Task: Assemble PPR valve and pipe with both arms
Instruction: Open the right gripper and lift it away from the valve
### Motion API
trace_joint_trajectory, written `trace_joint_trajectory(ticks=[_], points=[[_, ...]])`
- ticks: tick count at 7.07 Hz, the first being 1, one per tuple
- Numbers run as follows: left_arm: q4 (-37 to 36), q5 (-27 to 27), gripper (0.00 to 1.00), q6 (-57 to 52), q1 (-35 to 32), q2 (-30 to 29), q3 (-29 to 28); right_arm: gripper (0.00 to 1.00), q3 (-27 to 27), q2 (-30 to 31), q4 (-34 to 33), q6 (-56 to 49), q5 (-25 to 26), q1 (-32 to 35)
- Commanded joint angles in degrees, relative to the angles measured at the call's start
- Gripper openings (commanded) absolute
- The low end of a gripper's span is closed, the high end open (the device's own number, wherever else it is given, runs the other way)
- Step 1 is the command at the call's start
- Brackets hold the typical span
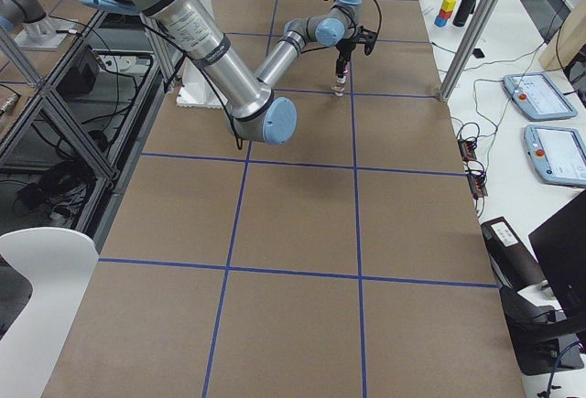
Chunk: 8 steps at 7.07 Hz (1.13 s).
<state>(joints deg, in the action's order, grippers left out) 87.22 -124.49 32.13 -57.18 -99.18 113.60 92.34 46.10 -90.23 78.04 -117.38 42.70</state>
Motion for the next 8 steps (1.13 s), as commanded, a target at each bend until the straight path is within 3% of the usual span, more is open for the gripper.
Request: trace_joint_trajectory(ticks=[1, 5, 8], points=[[-0.38, -1.71, 0.99, -0.75, -2.49, 0.13, 0.04, 1.00, 7.05, 11.33, 0.32, -11.79, -3.62, 6.93], [-1.00, -2.34, 0.99, -16.69, -10.83, 6.00, 0.22, 1.00, 6.01, 25.58, 0.49, -42.02, -6.09, 19.76], [-0.91, -3.47, 0.99, -26.65, -19.61, 10.31, -1.70, 1.00, 4.16, 32.27, 0.41, -58.73, -14.26, 31.61]])
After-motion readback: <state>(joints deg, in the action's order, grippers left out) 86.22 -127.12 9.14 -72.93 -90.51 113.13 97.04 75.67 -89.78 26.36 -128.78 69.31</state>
